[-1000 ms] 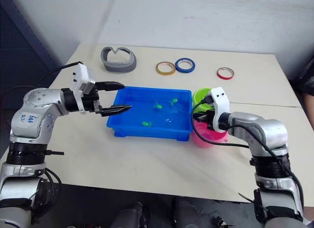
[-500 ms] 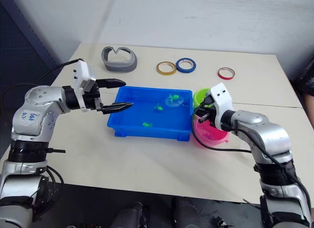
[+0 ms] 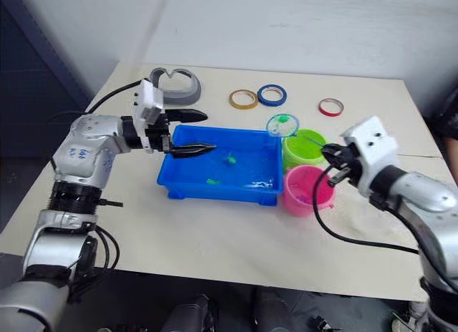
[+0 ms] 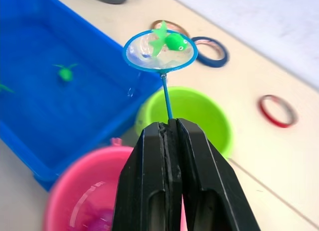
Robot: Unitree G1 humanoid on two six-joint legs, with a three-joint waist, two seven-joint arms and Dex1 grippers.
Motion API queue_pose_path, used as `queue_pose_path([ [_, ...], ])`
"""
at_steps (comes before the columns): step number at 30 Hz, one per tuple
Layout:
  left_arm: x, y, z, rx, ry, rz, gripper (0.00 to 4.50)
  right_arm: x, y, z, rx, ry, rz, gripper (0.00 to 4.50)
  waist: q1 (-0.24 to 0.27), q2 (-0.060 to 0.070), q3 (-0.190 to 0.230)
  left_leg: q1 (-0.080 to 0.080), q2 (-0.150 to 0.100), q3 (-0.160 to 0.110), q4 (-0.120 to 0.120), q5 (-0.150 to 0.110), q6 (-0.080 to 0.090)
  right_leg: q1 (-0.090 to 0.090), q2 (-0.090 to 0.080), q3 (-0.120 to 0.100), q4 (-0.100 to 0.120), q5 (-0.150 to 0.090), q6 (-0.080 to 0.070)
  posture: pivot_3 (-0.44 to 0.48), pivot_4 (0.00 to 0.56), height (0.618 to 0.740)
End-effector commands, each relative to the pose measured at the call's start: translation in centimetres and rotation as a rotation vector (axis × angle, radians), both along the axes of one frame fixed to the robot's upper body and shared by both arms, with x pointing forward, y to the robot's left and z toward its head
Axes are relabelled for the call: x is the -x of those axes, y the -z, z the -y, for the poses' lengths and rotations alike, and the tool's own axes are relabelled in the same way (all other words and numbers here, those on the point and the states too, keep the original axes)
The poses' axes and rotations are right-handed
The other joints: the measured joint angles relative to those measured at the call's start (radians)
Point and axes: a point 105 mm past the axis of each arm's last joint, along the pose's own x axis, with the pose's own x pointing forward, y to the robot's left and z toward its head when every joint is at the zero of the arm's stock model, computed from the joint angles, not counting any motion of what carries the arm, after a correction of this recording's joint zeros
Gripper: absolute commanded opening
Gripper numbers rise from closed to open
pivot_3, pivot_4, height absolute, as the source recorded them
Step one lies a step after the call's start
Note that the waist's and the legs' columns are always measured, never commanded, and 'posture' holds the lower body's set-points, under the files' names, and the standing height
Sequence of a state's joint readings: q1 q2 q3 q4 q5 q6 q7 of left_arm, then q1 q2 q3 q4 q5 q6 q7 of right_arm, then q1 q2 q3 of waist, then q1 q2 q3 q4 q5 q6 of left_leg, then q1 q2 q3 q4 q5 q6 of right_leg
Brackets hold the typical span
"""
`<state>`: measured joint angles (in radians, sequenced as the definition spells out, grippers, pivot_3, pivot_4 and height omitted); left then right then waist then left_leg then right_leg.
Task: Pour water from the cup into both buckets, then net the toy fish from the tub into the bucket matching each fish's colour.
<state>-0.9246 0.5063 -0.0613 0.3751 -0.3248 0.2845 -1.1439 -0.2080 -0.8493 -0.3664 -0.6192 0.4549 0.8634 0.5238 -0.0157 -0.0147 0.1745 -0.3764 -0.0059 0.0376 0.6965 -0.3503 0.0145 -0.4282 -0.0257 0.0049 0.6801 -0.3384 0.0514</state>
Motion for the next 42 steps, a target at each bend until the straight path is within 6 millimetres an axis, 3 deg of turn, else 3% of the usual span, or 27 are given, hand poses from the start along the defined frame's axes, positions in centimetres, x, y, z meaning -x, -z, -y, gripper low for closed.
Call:
queue_pose_path([
  [1,0.0,-1.0,0.8,-0.005,0.042,0.049,4.44,0.9,-1.9,1.2,0.093,0.047,0.100,0.00,0.000,0.000,0.000,0.000,0.000,0.000,0.000,0.000,0.000,0.000,0.000,0.000,0.000,0.000,0.000,0.000,0.150,0.740],
  [4,-0.2,-1.0,1.5,-0.003,0.067,0.053,4.44,1.3,-1.8,2.3,0.305,0.076,0.147,0.00,0.002,0.000,0.000,0.000,0.000,0.001,0.000,0.000,0.000,0.000,0.000,0.001,0.000,0.000,0.000,0.000,0.150,0.740],
  [6,-0.4,-1.1,1.8,0.000,0.078,0.055,4.44,1.3,-1.4,2.3,0.519,0.038,0.194,0.00,0.009,0.000,0.000,0.000,0.000,0.001,0.000,0.000,0.000,0.000,0.000,0.001,-0.001,0.000,0.000,0.000,0.150,0.740],
  [10,-0.4,-1.2,1.8,-0.001,0.083,0.060,4.44,0.7,-0.7,2.6,0.775,0.017,0.240,0.00,0.009,0.000,0.000,0.001,-0.001,0.002,0.000,0.000,0.000,0.000,0.001,0.002,-0.002,0.000,0.000,0.000,0.150,0.740],
  [14,-0.4,-1.2,1.6,-0.003,0.078,0.063,4.44,-0.4,-1.3,2.5,1.207,-0.067,0.403,0.00,0.012,0.000,0.000,0.001,0.000,0.002,0.001,0.000,0.000,0.000,0.001,0.002,-0.001,0.000,0.000,0.000,0.150,0.740],
  [18,-0.4,-1.2,1.2,-0.007,0.065,0.064,4.44,-1.0,-1.2,3.4,1.364,-0.105,0.422,0.00,0.012,0.000,0.000,0.001,0.000,0.003,0.000,0.000,-0.001,-0.001,0.001,0.002,-0.002,0.000,0.000,0.000,0.150,0.740],
  [24,0.0,-1.1,0.8,-0.009,0.058,0.063,4.44,-1.3,-1.6,3.3,1.445,-0.156,0.487,0.00,0.010,0.000,0.000,0.001,0.000,0.003,0.001,0.000,-0.001,-0.001,0.001,0.002,-0.001,0.000,0.000,0.000,0.150,0.740],
  [30,0.3,-1.9,1.6,0.011,0.078,0.064,4.44,-0.7,-0.6,3.6,1.541,-0.298,0.491,0.00,0.012,0.000,0.000,0.002,0.000,0.003,0.001,0.001,-0.001,0.000,0.001,0.002,-0.001,0.000,0.000,0.000,0.150,0.740],
  [33,0.0,-2.2,1.5,0.013,0.071,0.068,4.44,-1.5,-2.5,4.7,1.581,-0.248,0.511,0.00,0.009,0.000,0.000,0.002,0.000,0.003,0.001,0.001,-0.001,0.000,0.001,0.002,-0.001,0.000,0.000,0.000,0.150,0.740],
  [35,0.0,-2.2,1.5,0.015,0.069,0.070,4.44,-1.6,-2.1,4.5,1.594,-0.287,0.509,0.00,0.007,0.000,0.000,0.002,0.000,0.004,0.001,0.001,-0.001,0.000,0.001,0.003,0.000,0.000,0.000,0.000,0.150,0.740],
  [38,-0.1,-2.2,1.5,0.017,0.065,0.071,4.44,-1.9,-2.4,4.4,1.479,-0.244,0.502,0.00,0.007,0.000,0.000,0.002,0.000,0.004,0.001,0.001,-0.002,0.000,0.001,0.002,0.000,0.000,0.000,0.000,0.150,0.740],
  [42,0.0,-1.5,0.4,-0.013,0.037,0.065,4.44,-2.5,-4.6,4.6,0.978,-0.075,0.448,0.00,0.006,0.000,0.000,0.002,0.000,0.004,0.002,0.001,-0.001,0.000,0.001,0.003,0.000,0.000,0.000,0.000,0.150,0.740],
])
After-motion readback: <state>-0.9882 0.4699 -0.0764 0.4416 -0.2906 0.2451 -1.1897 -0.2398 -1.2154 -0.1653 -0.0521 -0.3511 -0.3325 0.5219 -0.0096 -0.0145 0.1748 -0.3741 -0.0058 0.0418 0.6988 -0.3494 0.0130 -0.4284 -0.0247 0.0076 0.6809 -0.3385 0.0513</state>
